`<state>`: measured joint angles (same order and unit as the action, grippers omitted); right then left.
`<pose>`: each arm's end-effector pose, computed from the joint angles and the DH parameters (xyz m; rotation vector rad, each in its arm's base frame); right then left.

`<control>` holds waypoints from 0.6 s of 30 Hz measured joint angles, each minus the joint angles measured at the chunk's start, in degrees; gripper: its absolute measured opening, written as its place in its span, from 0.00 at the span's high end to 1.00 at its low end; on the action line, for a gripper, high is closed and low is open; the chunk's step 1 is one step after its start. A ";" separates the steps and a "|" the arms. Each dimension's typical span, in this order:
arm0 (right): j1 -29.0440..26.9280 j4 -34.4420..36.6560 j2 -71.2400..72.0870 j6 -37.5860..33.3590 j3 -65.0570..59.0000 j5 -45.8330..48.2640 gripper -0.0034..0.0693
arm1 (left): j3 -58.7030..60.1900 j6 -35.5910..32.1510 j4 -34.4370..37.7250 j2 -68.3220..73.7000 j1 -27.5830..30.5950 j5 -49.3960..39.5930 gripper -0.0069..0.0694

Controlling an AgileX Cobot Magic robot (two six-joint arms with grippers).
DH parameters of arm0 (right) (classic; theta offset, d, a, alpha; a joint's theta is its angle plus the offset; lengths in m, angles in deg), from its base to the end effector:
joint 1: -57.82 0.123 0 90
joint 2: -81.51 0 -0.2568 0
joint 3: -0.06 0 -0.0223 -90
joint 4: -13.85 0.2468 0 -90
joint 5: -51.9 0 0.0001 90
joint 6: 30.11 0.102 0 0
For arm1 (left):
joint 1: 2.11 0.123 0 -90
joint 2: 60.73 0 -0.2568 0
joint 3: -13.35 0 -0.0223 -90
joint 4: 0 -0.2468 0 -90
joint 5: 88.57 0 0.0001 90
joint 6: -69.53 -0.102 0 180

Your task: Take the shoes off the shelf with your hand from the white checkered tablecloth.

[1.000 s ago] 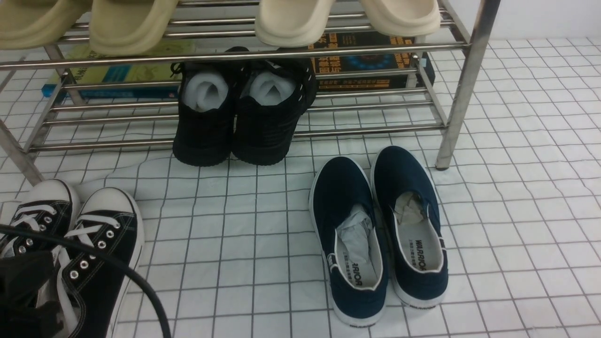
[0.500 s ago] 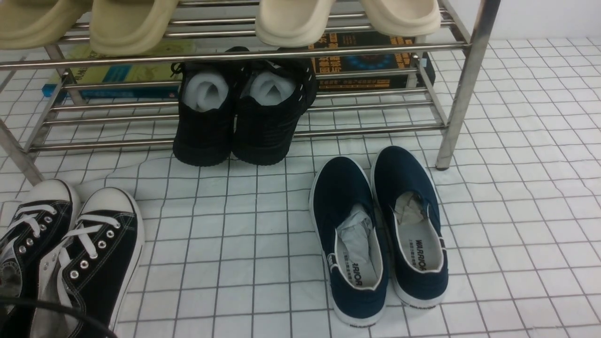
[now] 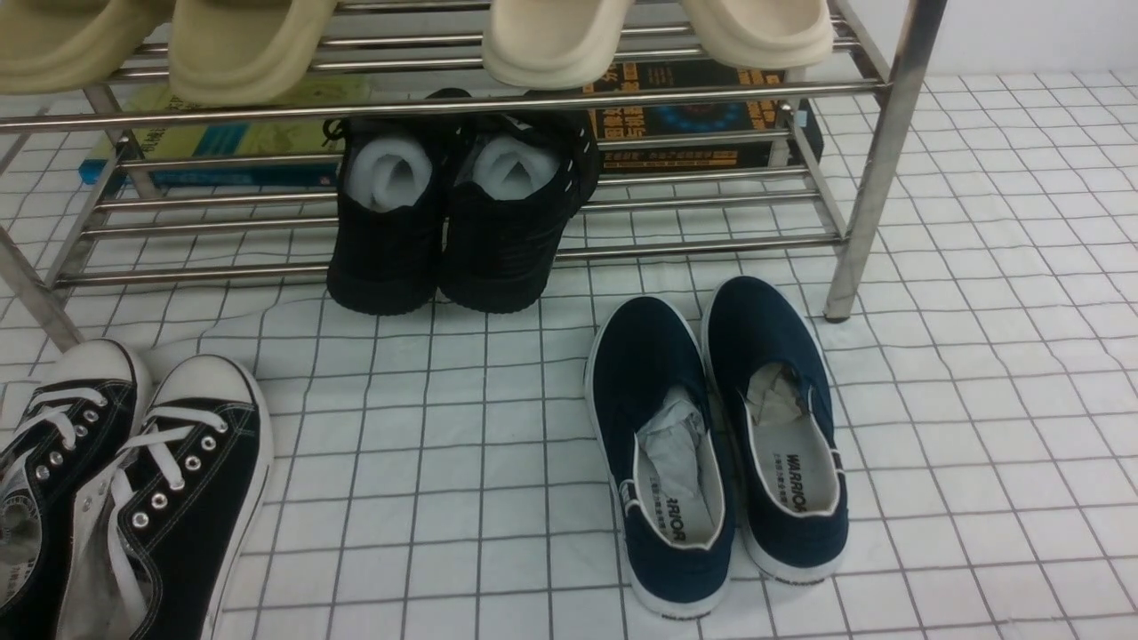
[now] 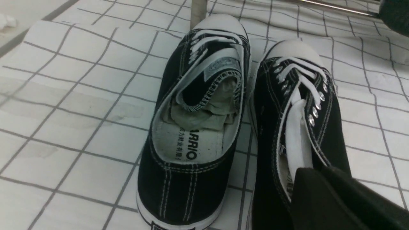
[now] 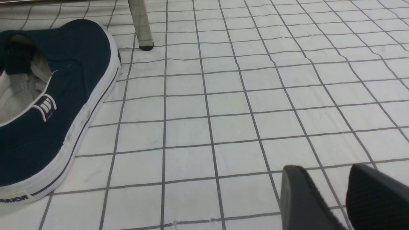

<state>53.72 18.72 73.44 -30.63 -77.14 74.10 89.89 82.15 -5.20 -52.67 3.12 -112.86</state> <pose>0.0871 -0.0030 0.1710 0.1102 1.8711 0.0288 0.0851 0.0116 0.1715 -0.2419 1.8832 0.0040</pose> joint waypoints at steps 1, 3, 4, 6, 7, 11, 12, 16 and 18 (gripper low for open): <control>0.00 0.00 0.00 0.00 0.00 0.00 0.62 | 0.09 0.00 -0.07 0.00 0.00 0.00 0.84; 0.00 0.00 0.00 -0.05 0.00 0.00 0.62 | 0.76 0.07 -0.55 -0.13 -2.95 0.54 0.84; 0.00 0.00 0.00 -0.05 0.00 0.00 0.62 | 0.83 0.07 -0.72 -0.13 -3.70 0.78 0.84; 0.00 0.00 0.00 -0.05 0.00 0.00 0.62 | 0.82 0.13 -0.96 -0.13 -5.17 1.10 0.83; 0.00 0.00 0.00 -0.05 0.00 0.00 0.62 | 0.82 0.16 -1.01 -0.13 -5.68 1.09 0.83; 0.00 0.00 0.00 -0.05 0.00 0.00 0.62 | 0.86 0.16 -1.15 -0.13 -6.67 1.20 0.82; 0.00 0.00 0.00 -0.05 0.00 0.00 0.62 | 0.86 0.16 -1.15 -0.13 -6.67 1.20 0.82; 0.00 0.00 0.00 -0.05 0.00 0.00 0.62 | 0.86 0.16 -1.15 -0.13 -6.67 1.20 0.82; 0.00 0.00 0.00 -0.05 0.00 0.00 0.62 | 0.86 0.16 -1.15 -0.13 -6.67 1.20 0.81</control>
<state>53.72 18.72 73.44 -30.69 -77.14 74.10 90.75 82.30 -6.35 -52.80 -3.55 -111.66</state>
